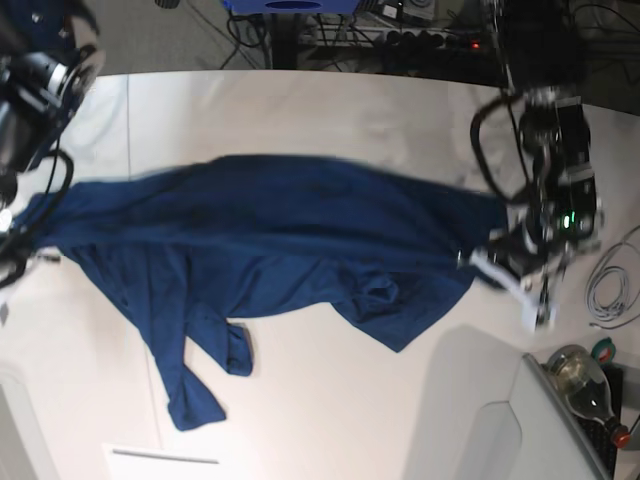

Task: Layout the t-shirt on the table in an organized manner, then fold the t-shirt properly
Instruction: 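Lift the shirt with both grippers and lay it out again, then release the shirt with the left gripper and regrasp its edge, then drag the shirt edge with the left gripper across the shirt body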

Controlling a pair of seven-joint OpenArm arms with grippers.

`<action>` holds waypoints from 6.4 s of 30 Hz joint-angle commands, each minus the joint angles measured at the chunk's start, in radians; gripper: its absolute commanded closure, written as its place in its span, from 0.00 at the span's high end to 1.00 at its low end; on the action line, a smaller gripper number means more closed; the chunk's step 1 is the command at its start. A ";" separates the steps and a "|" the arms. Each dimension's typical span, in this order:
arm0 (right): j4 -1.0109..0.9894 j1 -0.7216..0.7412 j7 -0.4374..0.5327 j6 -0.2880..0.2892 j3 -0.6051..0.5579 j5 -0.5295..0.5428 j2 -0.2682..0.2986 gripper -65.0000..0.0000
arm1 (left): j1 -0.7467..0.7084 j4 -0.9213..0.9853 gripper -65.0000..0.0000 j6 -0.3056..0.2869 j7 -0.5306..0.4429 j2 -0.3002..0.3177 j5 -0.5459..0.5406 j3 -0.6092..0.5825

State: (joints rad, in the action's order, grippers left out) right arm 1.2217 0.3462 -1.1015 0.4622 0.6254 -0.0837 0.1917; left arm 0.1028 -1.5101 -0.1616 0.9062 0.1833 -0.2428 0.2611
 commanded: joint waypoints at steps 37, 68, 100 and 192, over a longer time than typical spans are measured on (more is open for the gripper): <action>0.349 -0.062 0.013 -0.095 -0.147 -0.003 0.033 0.00 | 0.189 -0.005 0.00 0.037 0.011 0.040 0.122 -0.072; 0.137 -0.431 0.254 -0.016 0.087 -0.001 -0.062 0.01 | -0.446 -0.088 0.00 0.037 -0.155 -0.083 0.128 0.145; 0.448 -0.526 0.352 0.099 0.014 -0.003 -0.116 0.58 | -0.455 -0.287 0.00 0.035 -0.152 -0.095 0.122 0.261; 0.206 -0.450 0.334 0.097 -0.048 -0.008 -0.062 0.00 | 0.301 0.380 0.47 -0.537 -0.017 0.055 0.471 -0.751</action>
State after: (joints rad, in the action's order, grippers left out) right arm 1.4101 -0.1143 -0.7788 0.5610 0.5739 -0.0910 0.1154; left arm 0.3710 -1.1187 -0.7048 0.8871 0.2344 0.2279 -0.4980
